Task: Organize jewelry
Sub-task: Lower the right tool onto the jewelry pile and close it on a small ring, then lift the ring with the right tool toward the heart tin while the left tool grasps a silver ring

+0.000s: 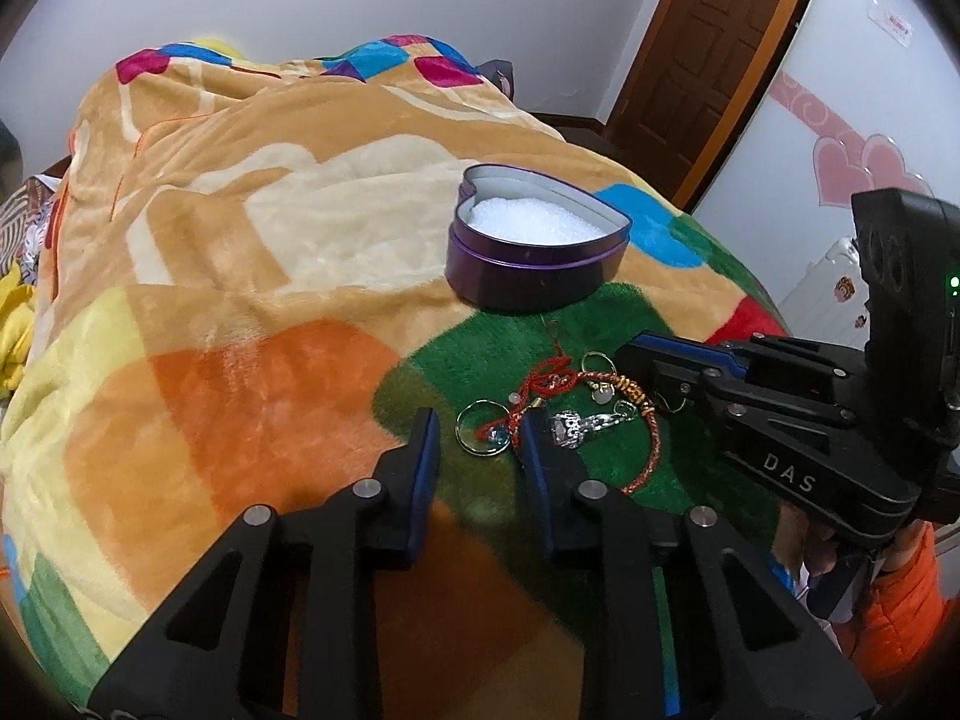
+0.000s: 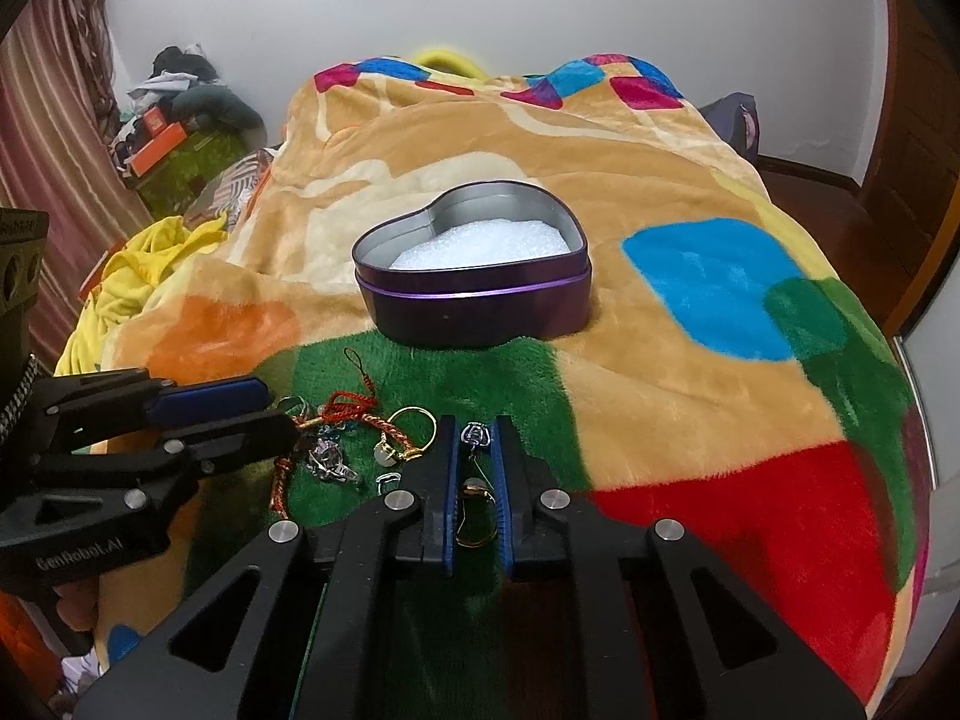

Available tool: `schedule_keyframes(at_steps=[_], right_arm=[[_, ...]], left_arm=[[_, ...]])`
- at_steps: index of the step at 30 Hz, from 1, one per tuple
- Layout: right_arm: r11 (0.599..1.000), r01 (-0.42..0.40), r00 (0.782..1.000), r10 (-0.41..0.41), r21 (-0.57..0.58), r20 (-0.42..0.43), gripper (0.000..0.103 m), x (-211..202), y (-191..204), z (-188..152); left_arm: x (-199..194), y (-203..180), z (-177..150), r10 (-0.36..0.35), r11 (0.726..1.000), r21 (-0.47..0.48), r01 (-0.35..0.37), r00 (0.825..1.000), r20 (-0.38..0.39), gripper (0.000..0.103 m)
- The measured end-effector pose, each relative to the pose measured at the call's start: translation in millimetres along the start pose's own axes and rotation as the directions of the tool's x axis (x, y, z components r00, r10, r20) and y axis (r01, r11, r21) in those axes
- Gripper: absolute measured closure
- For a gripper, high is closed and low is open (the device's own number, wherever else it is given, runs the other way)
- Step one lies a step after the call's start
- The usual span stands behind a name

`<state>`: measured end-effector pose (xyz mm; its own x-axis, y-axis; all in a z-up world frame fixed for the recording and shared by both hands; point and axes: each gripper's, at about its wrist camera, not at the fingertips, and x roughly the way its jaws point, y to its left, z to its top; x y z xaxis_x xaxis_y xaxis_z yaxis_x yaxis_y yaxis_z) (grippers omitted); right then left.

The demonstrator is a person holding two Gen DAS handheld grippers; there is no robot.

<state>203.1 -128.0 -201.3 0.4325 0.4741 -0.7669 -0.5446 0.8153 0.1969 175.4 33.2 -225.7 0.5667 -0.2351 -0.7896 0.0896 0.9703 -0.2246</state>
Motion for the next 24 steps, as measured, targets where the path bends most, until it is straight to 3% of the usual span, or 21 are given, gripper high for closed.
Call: schedule_keyframes(at_steps=[7,14,24], right_arm=[[1.0,0.003,1.0,-0.003,-0.007,0.013,0.094,-3,4,1],[1.0,0.007,0.998,-0.007,0.003,0.059,0.094,-18,4,6],[1.0,0.007,0.992,-0.009,0.012,0.129,0.094,-39,7,16]], left_arm=[[0,-6,-3,0.043,0.998,0.052,-0.042,0.999,-0.011,0.076],[-13,3,-4,0.027,1.0,0.015,-0.027,1.0,0.012,0.076],[10,-10,-4,0.082,0.992,0.098,-0.079,0.996,-0.025,0.076]])
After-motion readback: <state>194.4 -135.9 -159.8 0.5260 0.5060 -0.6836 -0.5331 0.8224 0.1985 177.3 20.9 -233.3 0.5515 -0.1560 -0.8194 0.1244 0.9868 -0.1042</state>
